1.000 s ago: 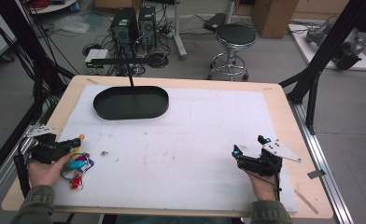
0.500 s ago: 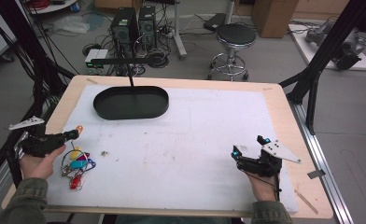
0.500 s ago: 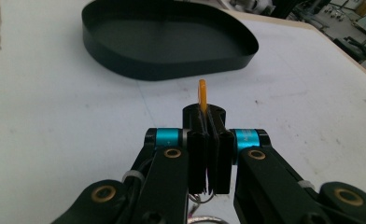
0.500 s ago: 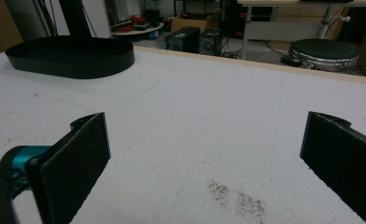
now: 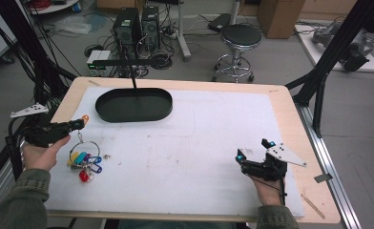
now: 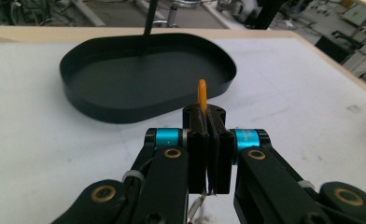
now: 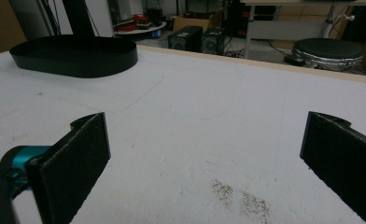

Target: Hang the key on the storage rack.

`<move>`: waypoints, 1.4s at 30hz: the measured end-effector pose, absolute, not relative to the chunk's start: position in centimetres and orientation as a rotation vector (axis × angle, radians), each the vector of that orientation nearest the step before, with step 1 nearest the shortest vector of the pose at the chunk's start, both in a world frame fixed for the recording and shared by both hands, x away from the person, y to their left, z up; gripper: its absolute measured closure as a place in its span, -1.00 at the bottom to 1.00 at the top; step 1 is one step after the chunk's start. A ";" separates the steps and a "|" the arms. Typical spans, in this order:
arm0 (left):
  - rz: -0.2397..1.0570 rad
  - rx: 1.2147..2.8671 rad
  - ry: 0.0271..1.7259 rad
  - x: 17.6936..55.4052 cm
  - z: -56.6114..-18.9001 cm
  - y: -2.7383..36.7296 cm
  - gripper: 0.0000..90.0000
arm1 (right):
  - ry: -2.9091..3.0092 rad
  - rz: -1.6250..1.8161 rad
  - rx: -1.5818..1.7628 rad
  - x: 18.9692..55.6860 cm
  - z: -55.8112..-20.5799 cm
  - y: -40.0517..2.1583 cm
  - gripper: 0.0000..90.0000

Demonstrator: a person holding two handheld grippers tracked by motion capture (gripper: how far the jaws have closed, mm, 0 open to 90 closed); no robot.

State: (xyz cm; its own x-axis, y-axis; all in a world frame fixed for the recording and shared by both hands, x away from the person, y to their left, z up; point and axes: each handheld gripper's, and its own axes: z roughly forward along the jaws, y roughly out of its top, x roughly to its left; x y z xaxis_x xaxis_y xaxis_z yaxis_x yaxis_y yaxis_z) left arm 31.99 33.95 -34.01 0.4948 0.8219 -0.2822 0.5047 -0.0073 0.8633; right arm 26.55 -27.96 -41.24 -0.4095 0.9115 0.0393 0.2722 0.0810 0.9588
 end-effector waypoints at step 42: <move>0.356 1.566 0.970 38.7 -22.6 30.7 0.94 | 1.665 1.334 1.240 25.6 -41.2 -28.9 -0.99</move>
State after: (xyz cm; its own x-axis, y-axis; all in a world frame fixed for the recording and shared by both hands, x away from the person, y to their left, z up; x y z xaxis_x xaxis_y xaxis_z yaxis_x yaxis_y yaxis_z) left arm 38.75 30.72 -22.58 0.6053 0.7424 -0.2873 0.3806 0.0470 0.9235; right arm 25.62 -28.94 -41.23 -0.3316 0.9413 0.0628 0.2662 0.0295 0.9635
